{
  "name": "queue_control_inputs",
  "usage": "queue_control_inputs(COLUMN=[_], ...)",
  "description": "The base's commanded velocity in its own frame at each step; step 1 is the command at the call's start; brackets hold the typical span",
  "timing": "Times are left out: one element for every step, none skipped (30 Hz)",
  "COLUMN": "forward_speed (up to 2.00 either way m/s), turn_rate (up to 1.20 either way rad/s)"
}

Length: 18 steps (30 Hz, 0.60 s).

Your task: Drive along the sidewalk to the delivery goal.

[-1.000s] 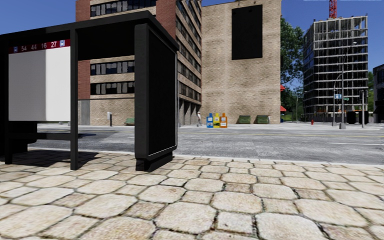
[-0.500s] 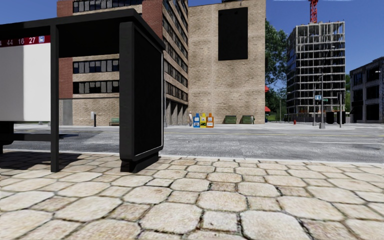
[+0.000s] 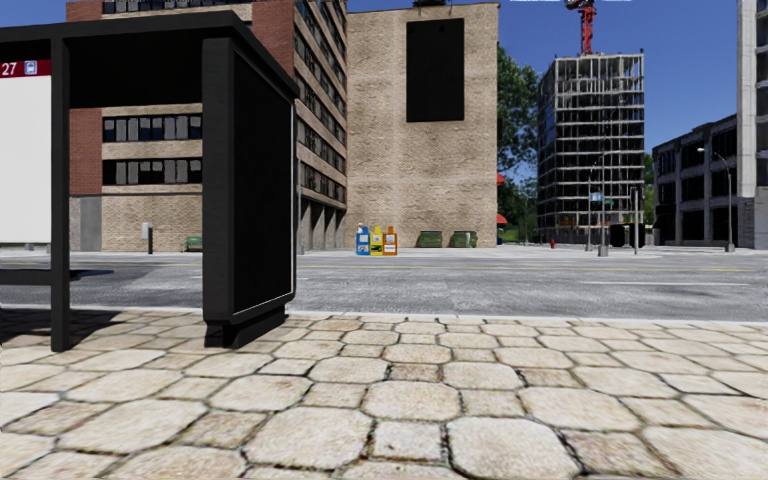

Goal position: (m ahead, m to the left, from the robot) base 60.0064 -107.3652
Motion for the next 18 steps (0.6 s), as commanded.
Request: queue_control_inputs(forward_speed=[0.00, 0.00, 0.00, 0.00, 0.00, 0.00, 0.00, 0.00, 0.00, 0.00, 0.00, 0.00, 0.00, 0.00, 0.00, 0.00, 0.00, 0.00], turn_rate=[-0.37, -0.37, -0.37, -0.37, -0.37, -0.38, -0.38, -0.39, -0.39, -0.39, -0.39, -0.39, -0.39, -0.39, -0.39, -0.39, -0.39, -0.39])
